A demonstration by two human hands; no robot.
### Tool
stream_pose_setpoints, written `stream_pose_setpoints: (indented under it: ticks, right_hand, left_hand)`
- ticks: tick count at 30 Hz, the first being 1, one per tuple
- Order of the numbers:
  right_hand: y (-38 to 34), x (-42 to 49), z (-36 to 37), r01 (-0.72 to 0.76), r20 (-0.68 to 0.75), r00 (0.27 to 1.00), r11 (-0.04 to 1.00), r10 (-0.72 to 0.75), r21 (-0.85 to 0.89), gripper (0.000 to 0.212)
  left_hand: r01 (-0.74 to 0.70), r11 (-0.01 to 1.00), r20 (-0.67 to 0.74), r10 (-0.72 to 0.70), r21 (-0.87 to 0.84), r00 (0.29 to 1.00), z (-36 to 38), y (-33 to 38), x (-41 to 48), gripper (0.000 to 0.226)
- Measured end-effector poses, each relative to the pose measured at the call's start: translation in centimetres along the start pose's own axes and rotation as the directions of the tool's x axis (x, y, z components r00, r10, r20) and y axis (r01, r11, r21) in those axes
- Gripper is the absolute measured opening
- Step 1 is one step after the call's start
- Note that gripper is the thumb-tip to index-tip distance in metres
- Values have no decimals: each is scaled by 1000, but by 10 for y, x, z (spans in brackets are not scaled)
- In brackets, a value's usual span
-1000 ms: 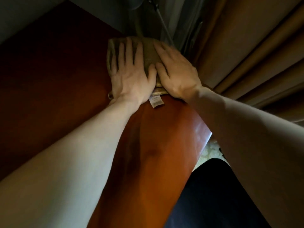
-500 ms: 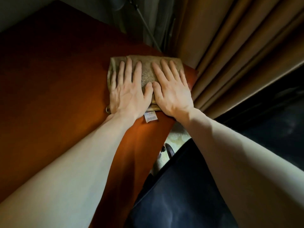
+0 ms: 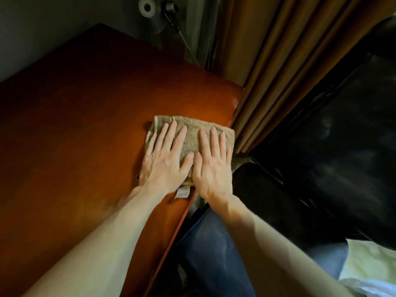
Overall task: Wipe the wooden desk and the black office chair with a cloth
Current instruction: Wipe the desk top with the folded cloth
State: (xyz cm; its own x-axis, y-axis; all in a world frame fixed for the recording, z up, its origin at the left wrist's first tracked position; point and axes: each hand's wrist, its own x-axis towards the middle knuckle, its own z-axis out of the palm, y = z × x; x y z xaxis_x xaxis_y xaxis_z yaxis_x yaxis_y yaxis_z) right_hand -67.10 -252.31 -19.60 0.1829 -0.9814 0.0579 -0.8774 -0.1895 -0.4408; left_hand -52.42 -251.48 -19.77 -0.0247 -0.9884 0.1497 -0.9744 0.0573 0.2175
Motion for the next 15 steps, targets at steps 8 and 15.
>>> stream_pose_setpoints:
  ticks: [8, 15]
  right_hand:
    - [-9, -24, 8, -104, 41, 995, 920, 95, 379, 60]
    - [13, 32, -4, -139, 152, 983, 957, 102, 257, 62]
  left_hand:
    - [-109, 994, 62, 109, -11, 992, -2, -12, -7, 71]
    - [-196, 980, 91, 199, -34, 976, 6, -13, 52, 71]
